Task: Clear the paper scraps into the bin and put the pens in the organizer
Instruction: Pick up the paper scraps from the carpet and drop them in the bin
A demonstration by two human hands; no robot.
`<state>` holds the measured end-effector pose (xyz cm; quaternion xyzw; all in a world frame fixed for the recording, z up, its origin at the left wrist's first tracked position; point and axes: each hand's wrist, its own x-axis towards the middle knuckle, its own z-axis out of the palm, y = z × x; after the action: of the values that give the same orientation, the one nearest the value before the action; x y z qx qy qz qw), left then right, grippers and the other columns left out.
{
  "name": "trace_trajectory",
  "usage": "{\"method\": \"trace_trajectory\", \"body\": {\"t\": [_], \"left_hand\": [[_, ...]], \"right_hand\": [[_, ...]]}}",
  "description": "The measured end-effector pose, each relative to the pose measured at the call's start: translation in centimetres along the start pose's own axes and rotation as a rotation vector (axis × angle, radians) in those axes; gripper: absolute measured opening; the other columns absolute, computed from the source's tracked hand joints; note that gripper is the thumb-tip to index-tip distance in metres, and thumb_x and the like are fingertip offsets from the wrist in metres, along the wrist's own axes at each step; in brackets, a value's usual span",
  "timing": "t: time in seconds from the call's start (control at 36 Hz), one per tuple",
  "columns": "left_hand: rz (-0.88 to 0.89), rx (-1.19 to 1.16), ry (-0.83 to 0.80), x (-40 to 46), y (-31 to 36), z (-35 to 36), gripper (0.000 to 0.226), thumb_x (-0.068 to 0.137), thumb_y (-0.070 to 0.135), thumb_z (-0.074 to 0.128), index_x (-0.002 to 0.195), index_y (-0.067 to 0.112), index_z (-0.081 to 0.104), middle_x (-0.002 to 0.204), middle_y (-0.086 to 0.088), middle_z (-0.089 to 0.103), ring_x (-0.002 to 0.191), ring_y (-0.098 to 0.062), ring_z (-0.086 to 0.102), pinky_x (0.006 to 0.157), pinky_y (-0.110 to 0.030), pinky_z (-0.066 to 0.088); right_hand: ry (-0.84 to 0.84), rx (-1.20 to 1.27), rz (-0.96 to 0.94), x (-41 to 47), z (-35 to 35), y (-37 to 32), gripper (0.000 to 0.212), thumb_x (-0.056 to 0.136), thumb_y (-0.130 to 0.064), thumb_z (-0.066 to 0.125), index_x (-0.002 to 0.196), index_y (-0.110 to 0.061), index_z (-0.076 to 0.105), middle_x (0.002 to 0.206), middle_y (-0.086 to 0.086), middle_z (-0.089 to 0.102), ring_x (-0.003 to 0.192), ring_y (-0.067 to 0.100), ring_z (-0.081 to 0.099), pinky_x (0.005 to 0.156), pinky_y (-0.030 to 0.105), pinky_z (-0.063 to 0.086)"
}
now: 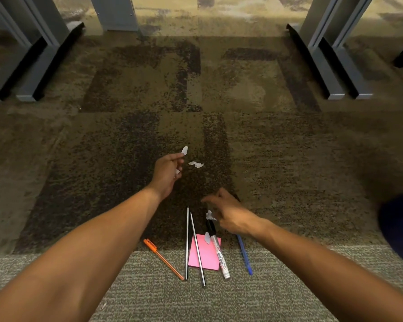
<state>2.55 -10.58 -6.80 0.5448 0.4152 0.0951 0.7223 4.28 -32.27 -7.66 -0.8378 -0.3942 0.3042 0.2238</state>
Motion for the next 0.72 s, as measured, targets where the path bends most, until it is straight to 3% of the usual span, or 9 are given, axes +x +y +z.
{"method": "trace_trajectory", "body": {"t": [0.11,0.22,0.31,0.36,0.42,0.47,0.56,0.72], "left_hand": [[-0.012,0.109,0.062,1.8,-0.1,0.5,0.028,0.093,0.003,0.042,0.091,0.015,0.068,0.071,-0.001,0.052,0.051,-0.01,0.039,0.037,-0.017,0.027],[-0.004,0.198,0.11,3.6,-0.1,0.7,0.01,0.091,0.018,0.059,0.084,0.02,0.065,0.066,-0.003,0.05,0.05,-0.014,0.038,0.047,-0.025,0.029],[0.027,0.232,0.157,5.0,0.1,1.2,0.01,0.087,0.023,0.068,0.091,0.014,0.067,0.071,-0.01,0.059,0.054,-0.017,0.049,0.05,-0.028,0.038],[0.032,0.256,0.192,6.1,0.0,1.5,0.027,0.083,0.026,0.073,0.101,0.008,0.068,0.097,-0.018,0.07,0.084,-0.026,0.067,0.071,-0.039,0.053],[0.054,0.321,0.216,7.1,-0.3,1.9,0.038,0.079,0.031,0.078,0.107,0.007,0.068,0.111,-0.017,0.07,0.105,-0.031,0.065,0.088,-0.04,0.052],[0.092,0.446,0.213,7.7,-0.6,2.2,0.043,0.077,0.032,0.079,0.111,0.007,0.068,0.114,-0.012,0.069,0.107,-0.027,0.064,0.09,-0.032,0.048],[0.171,0.622,0.221,8.2,-1.1,2.5,0.043,0.076,0.027,0.08,0.112,0.006,0.068,0.113,-0.011,0.069,0.105,-0.024,0.064,0.089,-0.029,0.046],[0.319,0.838,0.183,8.2,-1.5,2.3,0.016,0.086,0.015,0.07,0.101,0.009,0.073,0.104,-0.01,0.073,0.099,-0.024,0.066,0.085,-0.028,0.047]], "right_hand": [[-0.012,-0.05,0.048,0.9,0.9,0.2,0.043,0.098,-0.031,0.058,0.139,-0.026,0.047,0.126,0.006,0.041,0.11,0.024,0.051,0.086,0.025,0.042],[0.041,-0.083,0.066,1.6,2.0,1.1,0.045,0.093,-0.043,0.061,0.131,-0.022,0.049,0.125,0.01,0.048,0.109,0.029,0.054,0.087,0.031,0.043],[0.07,-0.1,0.083,2.1,2.6,1.6,0.041,0.093,-0.04,0.063,0.126,-0.019,0.049,0.121,0.012,0.052,0.105,0.032,0.056,0.08,0.032,0.043],[0.091,-0.101,0.078,2.3,3.0,1.8,0.037,0.093,-0.035,0.064,0.123,-0.018,0.05,0.119,0.012,0.054,0.104,0.032,0.056,0.079,0.033,0.043],[0.123,-0.092,0.061,2.4,3.2,2.1,0.03,0.093,-0.027,0.063,0.119,-0.017,0.051,0.115,0.01,0.056,0.101,0.03,0.057,0.074,0.03,0.04],[0.14,-0.087,0.048,2.4,3.2,2.3,0.023,0.093,-0.021,0.061,0.115,-0.016,0.054,0.112,0.009,0.058,0.097,0.028,0.059,0.07,0.029,0.038],[0.14,-0.09,0.056,2.5,3.2,2.4,0.018,0.094,-0.02,0.059,0.111,-0.014,0.056,0.113,0.01,0.059,0.098,0.029,0.058,0.074,0.035,0.046],[0.124,-0.102,0.063,2.2,3.4,2.4,0.013,0.097,-0.02,0.055,0.105,-0.011,0.061,0.114,0.012,0.058,0.098,0.032,0.059,0.078,0.04,0.049]]}}
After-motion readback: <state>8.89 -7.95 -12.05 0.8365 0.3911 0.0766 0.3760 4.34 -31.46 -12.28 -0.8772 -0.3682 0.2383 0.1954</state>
